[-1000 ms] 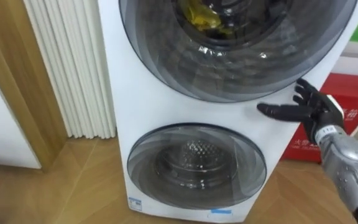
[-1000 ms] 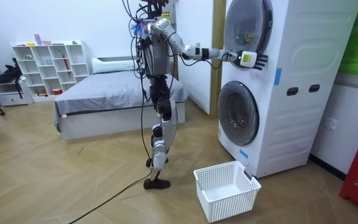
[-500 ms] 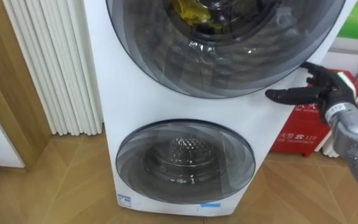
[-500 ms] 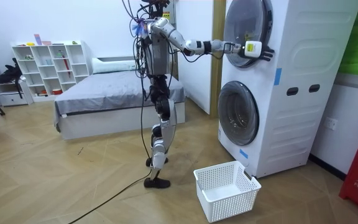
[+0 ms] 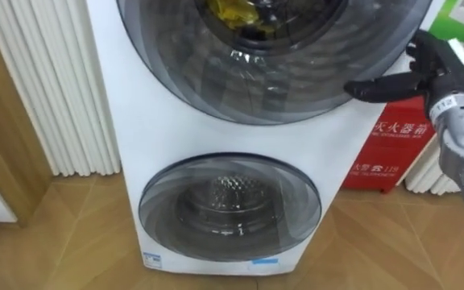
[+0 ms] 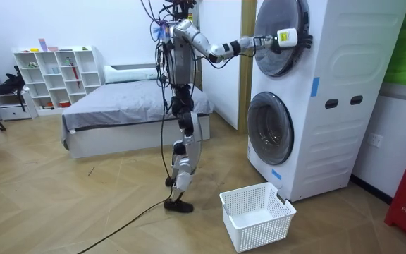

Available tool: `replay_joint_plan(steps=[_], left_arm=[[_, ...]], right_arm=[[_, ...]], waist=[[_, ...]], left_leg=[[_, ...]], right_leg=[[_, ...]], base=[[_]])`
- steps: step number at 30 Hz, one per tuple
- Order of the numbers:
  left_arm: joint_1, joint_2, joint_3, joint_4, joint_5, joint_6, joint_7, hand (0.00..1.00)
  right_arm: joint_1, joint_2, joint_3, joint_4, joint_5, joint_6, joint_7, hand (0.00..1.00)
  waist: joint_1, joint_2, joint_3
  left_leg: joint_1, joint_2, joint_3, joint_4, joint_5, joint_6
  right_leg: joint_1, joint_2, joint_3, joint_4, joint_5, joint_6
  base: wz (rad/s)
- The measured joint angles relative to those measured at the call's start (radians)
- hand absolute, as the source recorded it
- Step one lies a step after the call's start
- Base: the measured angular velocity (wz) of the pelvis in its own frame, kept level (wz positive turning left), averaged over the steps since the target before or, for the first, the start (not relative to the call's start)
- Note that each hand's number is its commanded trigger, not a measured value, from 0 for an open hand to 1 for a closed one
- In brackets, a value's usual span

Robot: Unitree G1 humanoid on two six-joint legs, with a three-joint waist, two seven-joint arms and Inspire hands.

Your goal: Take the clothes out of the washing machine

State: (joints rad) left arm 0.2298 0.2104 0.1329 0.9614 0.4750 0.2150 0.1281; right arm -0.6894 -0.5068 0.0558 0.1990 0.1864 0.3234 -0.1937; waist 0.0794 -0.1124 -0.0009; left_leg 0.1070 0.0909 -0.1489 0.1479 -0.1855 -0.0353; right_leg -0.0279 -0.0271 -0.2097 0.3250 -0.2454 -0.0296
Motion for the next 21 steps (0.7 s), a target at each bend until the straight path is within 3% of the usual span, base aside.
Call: replay_joint_plan(steps=[1,2,3,5,6,7,8,11,13,15,21], left_arm=[[0.002,0.007,0.015,0.000,0.003,-0.002,0.000,0.00],[0.001,0.003,0.039,0.013,0.016,0.004,0.000,0.00],[0.000,0.000,0.038,0.009,0.029,0.004,0.000,0.00],[-0.004,-0.001,0.010,-0.010,0.031,0.003,0.000,0.00],[0.001,0.005,-0.023,-0.016,0.030,0.004,0.000,0.00],[0.000,0.005,-0.034,-0.017,0.030,0.007,0.000,0.00],[0.006,0.005,-0.046,-0.018,0.029,0.017,0.000,0.00],[0.015,0.004,-0.049,-0.017,0.025,0.029,0.000,0.00],[0.014,0.004,-0.047,-0.014,0.014,0.023,0.000,0.00],[-0.004,0.004,-0.047,-0.011,-0.003,0.015,0.000,0.00],[0.000,0.005,-0.052,-0.004,-0.013,0.013,0.000,0.00]], right_arm=[[-0.009,-0.001,-0.001,-0.046,0.000,-0.002,-0.007,0.00],[-0.016,-0.009,-0.001,-0.128,-0.001,-0.024,-0.017,0.00],[-0.019,-0.009,0.002,-0.184,-0.016,-0.048,-0.030,0.00],[-0.020,-0.008,0.006,-0.212,-0.057,-0.075,-0.057,0.00],[-0.016,0.000,-0.008,-0.211,-0.086,-0.068,-0.074,0.00],[-0.016,-0.002,-0.009,-0.212,-0.100,-0.065,-0.075,0.00],[-0.018,-0.005,-0.011,-0.214,-0.119,-0.065,-0.072,0.00],[-0.018,-0.007,-0.004,-0.215,-0.125,-0.067,-0.049,0.00],[-0.018,-0.012,0.003,-0.220,-0.123,-0.071,-0.032,0.00],[-0.024,-0.017,0.003,-0.222,-0.109,-0.075,-0.020,0.00],[-0.024,-0.021,0.001,-0.220,-0.104,-0.075,0.001,0.00]], waist=[[0.009,-0.024,-0.0094],[-0.005,-0.009,-0.0056],[-0.010,-0.011,-0.0058],[-0.016,-0.018,-0.0022],[-0.001,-0.029,-0.0042],[0.006,-0.030,-0.0076],[0.015,-0.031,-0.0076],[0.021,-0.024,-0.0020],[-0.003,-0.028,-0.0049],[0.002,-0.026,-0.0030],[-0.007,-0.029,-0.0035]], left_leg=[[-0.011,-0.007,0.004,-0.002,-0.003,-0.005],[-0.010,0.008,0.018,-0.005,-0.019,-0.031],[-0.009,0.010,0.084,0.001,-0.024,-0.036],[-0.039,-0.004,0.149,-0.017,-0.016,-0.032],[-0.055,-0.017,0.193,-0.001,0.005,-0.012],[-0.045,-0.018,0.203,0.003,0.009,-0.011],[-0.037,-0.021,0.200,0.001,0.010,-0.010],[-0.014,-0.021,0.129,-0.009,0.009,-0.010],[-0.009,-0.030,0.136,-0.015,0.009,-0.010],[-0.009,-0.033,0.163,-0.015,0.009,-0.010],[-0.006,-0.033,0.162,-0.015,0.009,-0.010]], right_leg=[[0.000,0.000,0.004,-0.083,0.048,-0.006],[0.014,0.015,-0.040,-0.086,0.063,-0.011],[0.032,0.013,-0.047,-0.088,0.063,-0.012],[0.079,0.011,-0.005,-0.107,0.063,-0.011],[0.088,0.008,0.031,-0.106,0.060,-0.003],[0.088,0.009,0.030,-0.106,0.062,0.001],[0.087,0.017,0.014,-0.105,0.064,0.004],[0.098,0.013,-0.043,-0.092,0.067,0.005],[0.131,0.011,-0.043,-0.132,0.067,0.006],[0.130,0.011,-0.041,-0.141,0.066,0.007],[0.136,0.011,-0.044,-0.142,0.066,0.007]], base=[[-0.28],[0.00],[0.29],[0.58],[0.40],[-0.08],[-0.34],[-0.18],[0.22],[-0.07],[0.00]])
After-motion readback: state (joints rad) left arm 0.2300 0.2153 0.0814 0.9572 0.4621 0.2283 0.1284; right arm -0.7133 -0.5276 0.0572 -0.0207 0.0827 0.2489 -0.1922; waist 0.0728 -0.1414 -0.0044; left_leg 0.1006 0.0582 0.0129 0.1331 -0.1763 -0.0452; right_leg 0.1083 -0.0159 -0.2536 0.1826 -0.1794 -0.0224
